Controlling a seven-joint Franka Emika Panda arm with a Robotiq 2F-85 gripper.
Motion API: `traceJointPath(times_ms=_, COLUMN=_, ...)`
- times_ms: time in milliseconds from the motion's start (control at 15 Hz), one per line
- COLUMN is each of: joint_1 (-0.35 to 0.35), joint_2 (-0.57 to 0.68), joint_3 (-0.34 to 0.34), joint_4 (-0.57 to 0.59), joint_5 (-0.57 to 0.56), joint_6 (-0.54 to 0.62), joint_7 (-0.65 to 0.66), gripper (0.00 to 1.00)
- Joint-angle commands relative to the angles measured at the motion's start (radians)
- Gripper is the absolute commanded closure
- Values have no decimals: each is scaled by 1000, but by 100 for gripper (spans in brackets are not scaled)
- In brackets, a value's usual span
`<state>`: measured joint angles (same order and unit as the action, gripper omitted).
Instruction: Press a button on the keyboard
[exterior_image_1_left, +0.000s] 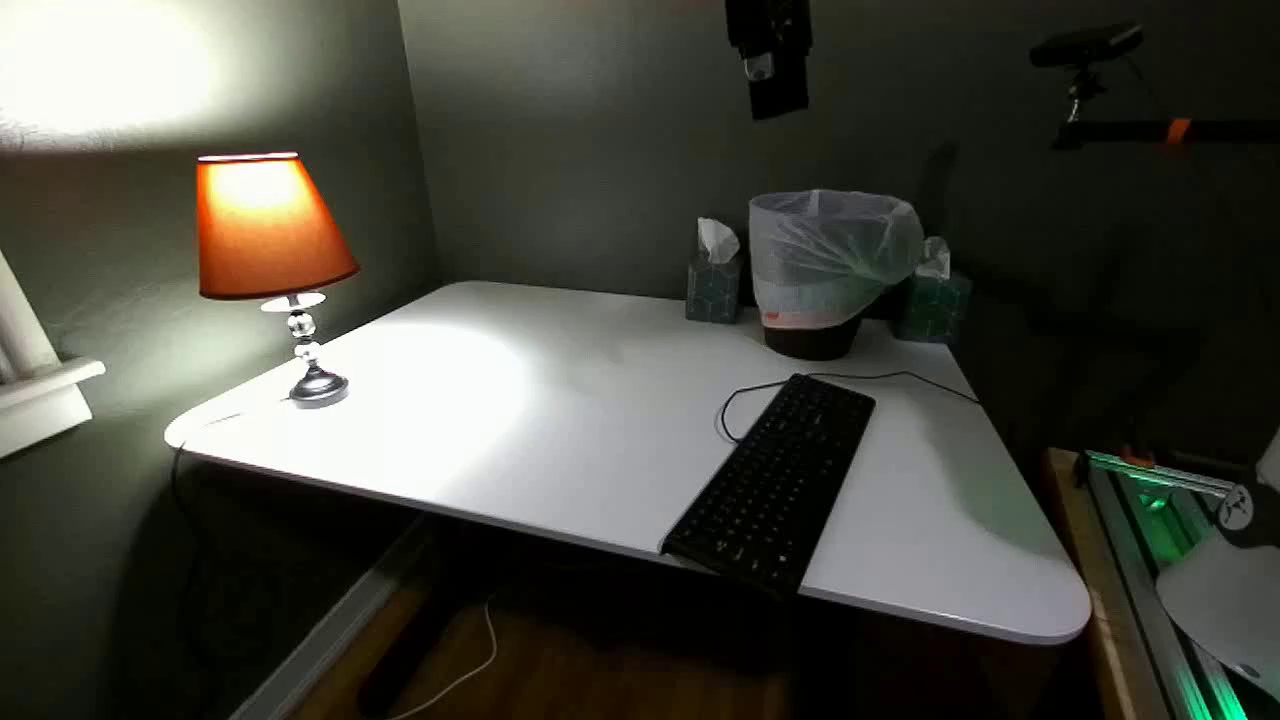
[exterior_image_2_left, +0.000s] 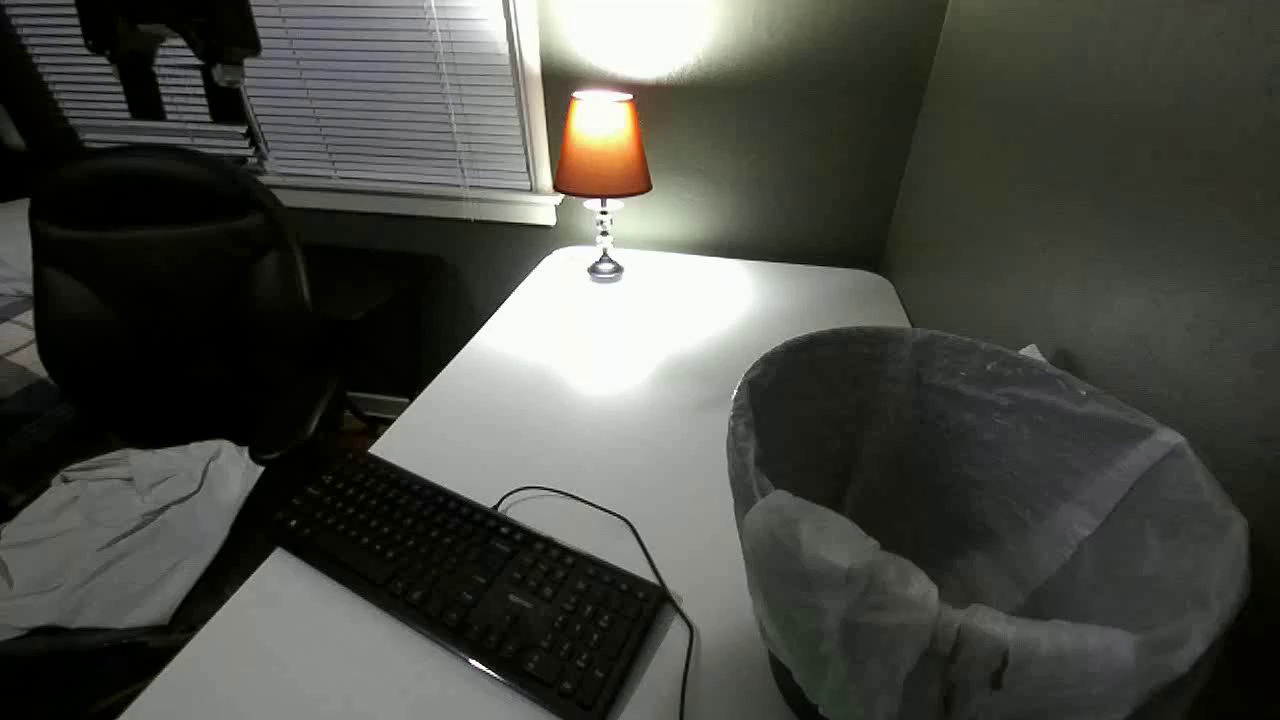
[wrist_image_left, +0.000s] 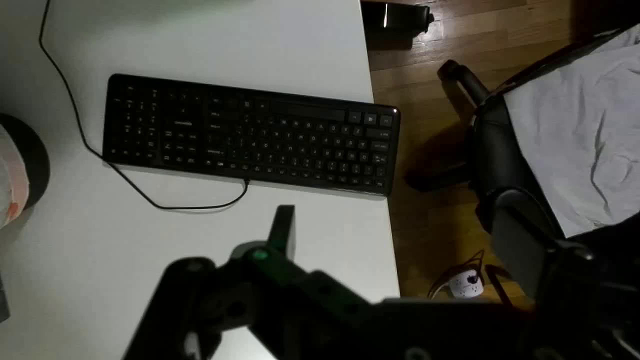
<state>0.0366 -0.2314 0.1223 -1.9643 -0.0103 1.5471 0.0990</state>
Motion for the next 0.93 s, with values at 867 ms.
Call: traceJointPath(times_ms=867, joint_1=6, joint_2=-1, joint_3=-19, joint_4=-6, joint_5=9, joint_6=9, joint_7=13, gripper=0)
